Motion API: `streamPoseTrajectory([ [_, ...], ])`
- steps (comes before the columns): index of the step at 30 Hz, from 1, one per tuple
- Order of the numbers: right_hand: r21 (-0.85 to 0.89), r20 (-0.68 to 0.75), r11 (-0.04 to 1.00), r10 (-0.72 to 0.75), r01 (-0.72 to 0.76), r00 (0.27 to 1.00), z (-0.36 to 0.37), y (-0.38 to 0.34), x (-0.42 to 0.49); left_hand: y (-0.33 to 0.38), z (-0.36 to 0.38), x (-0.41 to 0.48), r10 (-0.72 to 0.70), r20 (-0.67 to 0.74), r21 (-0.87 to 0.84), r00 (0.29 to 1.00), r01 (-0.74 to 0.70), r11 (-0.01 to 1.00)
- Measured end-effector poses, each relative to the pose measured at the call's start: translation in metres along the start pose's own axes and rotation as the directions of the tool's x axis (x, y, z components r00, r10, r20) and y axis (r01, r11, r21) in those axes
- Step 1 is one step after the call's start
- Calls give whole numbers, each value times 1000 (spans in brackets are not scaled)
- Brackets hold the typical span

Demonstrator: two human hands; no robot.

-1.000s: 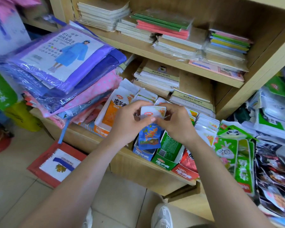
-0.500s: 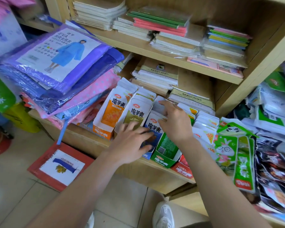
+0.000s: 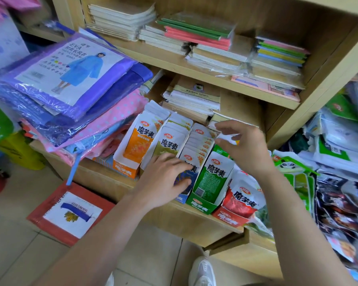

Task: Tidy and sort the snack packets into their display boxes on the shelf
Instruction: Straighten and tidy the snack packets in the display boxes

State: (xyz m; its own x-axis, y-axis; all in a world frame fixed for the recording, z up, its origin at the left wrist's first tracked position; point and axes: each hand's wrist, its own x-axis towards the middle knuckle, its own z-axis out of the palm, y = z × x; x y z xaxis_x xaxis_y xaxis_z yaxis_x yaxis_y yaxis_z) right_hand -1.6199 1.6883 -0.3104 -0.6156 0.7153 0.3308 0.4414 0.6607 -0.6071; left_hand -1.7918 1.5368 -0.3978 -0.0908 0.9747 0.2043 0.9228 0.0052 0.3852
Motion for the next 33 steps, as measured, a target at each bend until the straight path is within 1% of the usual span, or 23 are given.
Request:
streamPoseTrajectory([
  [2, -18, -38, 999, 30, -31, 999, -15, 7, -3, 2, 1, 2, 1, -86, -5, 996, -1, 1000],
  [5, -120, -39, 989, 83, -87, 996, -25, 23, -11, 8, 3, 4, 29, -159, 10, 987, -28, 1000],
  [7, -174, -2, 976, 134, -133, 991, -24, 34, -14, 13, 8, 3, 80, -148, 8, 986, -79, 997],
  [9, -260, 34, 957, 144, -130, 989, -18, 40, -14, 18, 16, 1, 124, -79, 24, 989, -122, 992],
  [11, -329, 78, 937, 155, -121, 985, -15, 38, -13, 21, 21, 0, 133, -22, 48, 991, -132, 990],
  [13, -343, 104, 929, 186, -141, 977, -14, 36, -12, 22, 23, 0, 127, -4, 64, 992, -127, 990],
  [16, -348, 70, 929, 161, -127, 984, -12, 36, -13, 21, 23, 0, 131, -31, 56, 991, -129, 990],
  [18, -385, 46, 914, 157, -127, 987, -9, 36, -14, 23, 23, 0, 135, -72, 45, 988, -132, 990],
  [21, -485, 53, 868, 150, -106, 987, -1, 33, -14, 29, 20, 4, 87, -122, -7, 989, -89, 996],
  [23, -516, 34, 853, 112, -79, 993, 3, 34, -12, 33, 18, 11, 37, -148, -69, 988, -47, 996],
  [28, -377, -76, 926, -19, -11, 997, 3, 50, -8, 38, 17, 23, -52, -215, -180, 975, 12, 984],
  [30, -310, -151, 950, -79, 29, 985, -2, 51, -10, 40, 17, 24, -68, -230, -209, 971, 19, 978],
  [31, -257, -201, 966, -80, 27, 976, -6, 48, -11, 41, 18, 25, -80, -232, -234, 970, 24, 972],
  [33, -91, -289, 996, -16, -11, 957, -15, 41, -11, 41, 17, 28, -118, -219, -330, 969, 40, 943],
])
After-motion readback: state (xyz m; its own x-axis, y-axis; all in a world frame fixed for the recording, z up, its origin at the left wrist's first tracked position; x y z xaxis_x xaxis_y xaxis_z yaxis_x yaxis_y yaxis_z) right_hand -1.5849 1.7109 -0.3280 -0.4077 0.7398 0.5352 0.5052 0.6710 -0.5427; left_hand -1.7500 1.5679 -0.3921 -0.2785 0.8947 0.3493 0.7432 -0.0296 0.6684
